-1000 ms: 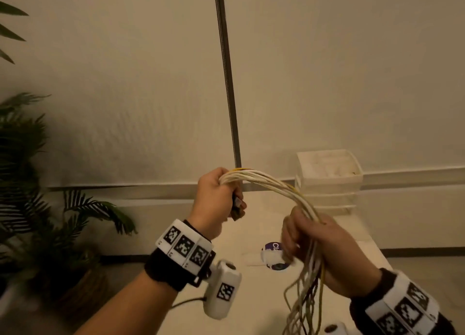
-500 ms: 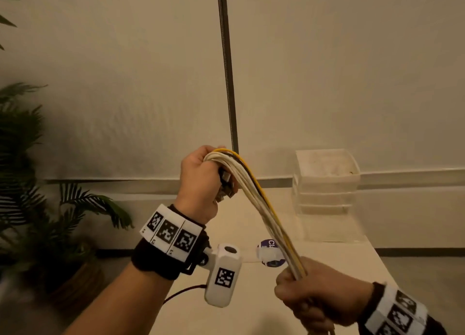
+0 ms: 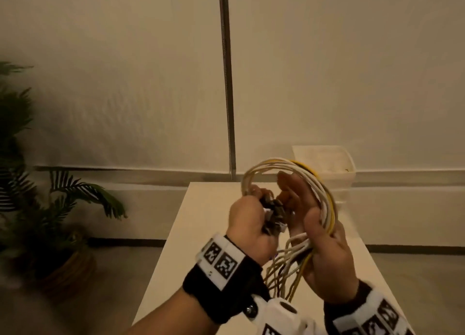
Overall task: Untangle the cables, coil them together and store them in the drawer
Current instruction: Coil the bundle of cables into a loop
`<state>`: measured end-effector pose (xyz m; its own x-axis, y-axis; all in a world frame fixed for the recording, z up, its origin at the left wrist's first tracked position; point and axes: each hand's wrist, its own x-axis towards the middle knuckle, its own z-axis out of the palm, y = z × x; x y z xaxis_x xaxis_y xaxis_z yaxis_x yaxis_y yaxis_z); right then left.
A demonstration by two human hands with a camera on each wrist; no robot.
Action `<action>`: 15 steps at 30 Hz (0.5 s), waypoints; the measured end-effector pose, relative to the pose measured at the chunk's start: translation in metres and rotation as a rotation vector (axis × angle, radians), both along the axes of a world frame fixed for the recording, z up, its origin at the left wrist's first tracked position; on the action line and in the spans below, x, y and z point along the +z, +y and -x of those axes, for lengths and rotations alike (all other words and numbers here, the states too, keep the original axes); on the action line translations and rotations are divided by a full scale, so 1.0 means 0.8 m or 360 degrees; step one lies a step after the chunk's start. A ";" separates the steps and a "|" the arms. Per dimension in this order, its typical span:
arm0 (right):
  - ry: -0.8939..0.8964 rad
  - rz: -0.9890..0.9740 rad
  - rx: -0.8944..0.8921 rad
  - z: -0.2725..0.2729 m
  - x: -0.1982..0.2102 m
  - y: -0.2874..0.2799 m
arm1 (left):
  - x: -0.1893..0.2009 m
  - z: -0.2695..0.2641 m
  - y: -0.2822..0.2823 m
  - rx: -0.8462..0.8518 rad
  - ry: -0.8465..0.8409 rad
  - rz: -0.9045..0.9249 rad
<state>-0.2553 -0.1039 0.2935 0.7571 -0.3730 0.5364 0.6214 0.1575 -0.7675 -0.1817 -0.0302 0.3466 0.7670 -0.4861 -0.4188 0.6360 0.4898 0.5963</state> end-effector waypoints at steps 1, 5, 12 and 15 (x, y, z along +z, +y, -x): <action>-0.0015 0.0026 -0.0099 -0.001 -0.003 0.004 | 0.000 0.007 -0.004 -0.0044 0.0054 0.0001; -0.0090 0.0104 -0.0363 -0.005 -0.017 0.003 | -0.007 0.014 -0.016 -0.0090 0.0200 -0.0015; -0.0147 0.0611 -0.0686 -0.008 -0.022 -0.010 | -0.043 -0.002 -0.029 -0.0448 0.0081 -0.0329; -0.0271 0.0891 -0.0893 -0.011 -0.015 -0.015 | -0.050 -0.005 -0.031 -0.0607 0.0103 -0.0152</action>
<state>-0.2469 -0.1159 0.2814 0.4277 -0.3153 0.8471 0.6092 -0.5919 -0.5279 -0.1778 -0.0553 0.3064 0.5096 -0.6875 -0.5174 0.7991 0.1553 0.5808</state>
